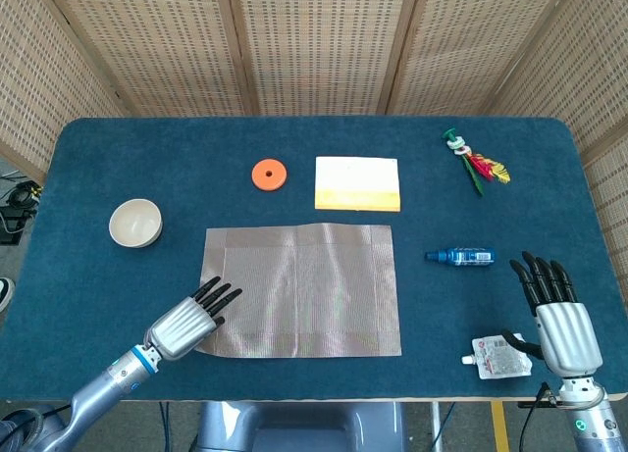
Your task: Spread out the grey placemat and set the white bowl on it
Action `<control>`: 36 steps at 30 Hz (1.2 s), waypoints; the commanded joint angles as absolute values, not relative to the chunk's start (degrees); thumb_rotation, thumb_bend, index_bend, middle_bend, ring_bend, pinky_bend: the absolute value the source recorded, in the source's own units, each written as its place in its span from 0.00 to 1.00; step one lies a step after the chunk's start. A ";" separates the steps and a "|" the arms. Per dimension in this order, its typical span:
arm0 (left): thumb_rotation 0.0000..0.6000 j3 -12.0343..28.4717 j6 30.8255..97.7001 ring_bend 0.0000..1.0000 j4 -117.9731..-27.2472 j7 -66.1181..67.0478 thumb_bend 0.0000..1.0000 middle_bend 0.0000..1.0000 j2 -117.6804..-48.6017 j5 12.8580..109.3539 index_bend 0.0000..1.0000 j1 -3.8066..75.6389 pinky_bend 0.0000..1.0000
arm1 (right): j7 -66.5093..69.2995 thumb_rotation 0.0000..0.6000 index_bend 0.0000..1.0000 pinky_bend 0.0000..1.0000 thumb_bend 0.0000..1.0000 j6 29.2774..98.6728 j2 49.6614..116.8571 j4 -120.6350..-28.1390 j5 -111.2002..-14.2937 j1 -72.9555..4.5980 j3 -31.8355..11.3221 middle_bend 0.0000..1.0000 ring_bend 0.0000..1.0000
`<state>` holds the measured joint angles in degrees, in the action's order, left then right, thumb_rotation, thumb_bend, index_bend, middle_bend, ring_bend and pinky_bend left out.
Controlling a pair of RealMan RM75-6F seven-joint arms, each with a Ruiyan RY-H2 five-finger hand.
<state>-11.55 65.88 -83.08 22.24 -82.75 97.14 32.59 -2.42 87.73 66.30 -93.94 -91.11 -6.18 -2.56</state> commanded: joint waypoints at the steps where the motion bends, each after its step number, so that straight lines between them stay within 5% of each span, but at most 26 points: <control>1: 1.00 -11.80 65.73 0.00 -82.96 21.79 0.48 0.00 -82.57 97.38 0.79 32.27 0.00 | -2.49 1.00 0.01 0.00 0.00 87.79 66.27 -94.02 -91.24 -6.12 -2.54 0.00 0.00; 30: 1.00 -12.04 65.80 0.00 -81.11 19.64 0.48 0.00 -81.64 99.76 0.77 28.85 0.00 | -2.69 1.00 0.01 0.00 0.00 87.64 66.20 -94.28 -91.87 -5.82 -2.45 0.00 0.00; 31: 1.00 -12.06 65.66 0.00 -80.98 19.71 0.46 0.00 -81.56 99.80 0.73 28.82 0.00 | -2.71 1.00 0.01 0.00 0.00 87.63 66.20 -94.28 -91.88 -5.82 -2.45 0.00 0.00; 33: 1.00 -12.10 65.21 0.00 -81.16 19.22 0.24 0.00 -81.10 99.48 0.38 28.73 0.00 | -2.79 1.00 0.01 0.00 0.00 87.61 66.21 -94.25 -91.90 -5.81 -2.44 0.00 0.00; 36: 1.00 -12.06 65.03 0.00 -82.09 17.94 0.01 0.00 -79.97 99.29 0.02 28.78 0.00 | -2.89 1.00 0.01 0.00 0.00 87.55 66.24 -94.25 -91.90 -5.79 -2.43 0.00 0.00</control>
